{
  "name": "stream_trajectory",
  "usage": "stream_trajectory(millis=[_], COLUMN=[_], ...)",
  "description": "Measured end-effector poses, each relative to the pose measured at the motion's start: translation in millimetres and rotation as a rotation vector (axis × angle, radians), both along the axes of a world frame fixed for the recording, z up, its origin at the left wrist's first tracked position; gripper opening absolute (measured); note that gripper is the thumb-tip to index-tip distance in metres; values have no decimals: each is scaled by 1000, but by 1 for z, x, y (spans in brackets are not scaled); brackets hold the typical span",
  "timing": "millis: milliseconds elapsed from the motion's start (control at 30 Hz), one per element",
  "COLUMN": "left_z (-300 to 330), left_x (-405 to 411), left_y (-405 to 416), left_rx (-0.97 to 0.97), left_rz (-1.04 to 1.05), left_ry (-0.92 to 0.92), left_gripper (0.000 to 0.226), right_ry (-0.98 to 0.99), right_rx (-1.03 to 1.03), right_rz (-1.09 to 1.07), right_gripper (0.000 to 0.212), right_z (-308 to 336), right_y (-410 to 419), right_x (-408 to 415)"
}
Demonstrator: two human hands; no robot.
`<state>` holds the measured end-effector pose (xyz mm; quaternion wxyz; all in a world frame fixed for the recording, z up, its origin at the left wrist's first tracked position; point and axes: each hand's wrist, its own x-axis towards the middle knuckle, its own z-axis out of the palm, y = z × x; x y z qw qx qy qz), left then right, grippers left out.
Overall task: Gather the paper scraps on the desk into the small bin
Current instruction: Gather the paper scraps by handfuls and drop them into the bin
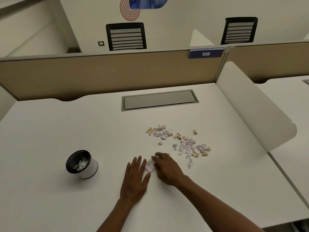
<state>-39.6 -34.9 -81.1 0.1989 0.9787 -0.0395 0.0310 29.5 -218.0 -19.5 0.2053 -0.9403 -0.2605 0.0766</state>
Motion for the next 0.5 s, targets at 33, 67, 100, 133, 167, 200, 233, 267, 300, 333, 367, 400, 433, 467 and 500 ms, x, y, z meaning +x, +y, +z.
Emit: stream_trajectory(millis=[33,67,100,133,167,200,233,267,300,333,367,400,433,467,500], left_z=[0,0,0,1,2,2,3,4,4,5,5,6,7,8,10], left_x=[0,0,0,0,1,1,1,1,1,1,1,1,1,2,2], left_y=[0,0,0,-1,-2,-2,-3,-3,-4,-5,-6,-7,-9,-9,-9], left_rx=[-8,-9,-7,-3,-2,-2,-1,5,14,22,27,27,25,18,4], left_rz=[2,5,6,6,6,6,3,0,-3,-4,-5,-5,-5,-4,-4], left_ry=[-1,-2,0,1,4,8,13,19,25,33,40,45,52,60,67], left_gripper=[61,61,61,60,60,60,60,59,59,58,58,57,56,56,56], right_ry=[-15,-43,-76,-102,-109,-96,-62,-15,35,73,92,94,94,101,110], right_rx=[32,60,81,98,109,107,84,45,1,-38,-69,-85,-84,-65,-33], right_rz=[-21,-54,-102,-167,-245,-320,-373,-392,-379,-340,-284,-224,-177,-152,-150], right_gripper=[43,43,42,42,41,41,43,46,49,53,56,58,59,60,59], right_z=[0,0,1,2,3,4,5,5,5,5,4,2,0,-1,-1], right_y=[-3,-6,-11,-16,-23,-29,-35,-40,-43,-43,-43,-41,-39,-38,-38], right_x=[-5,-7,-7,-6,-3,0,3,5,5,4,1,-2,-6,-10,-13])
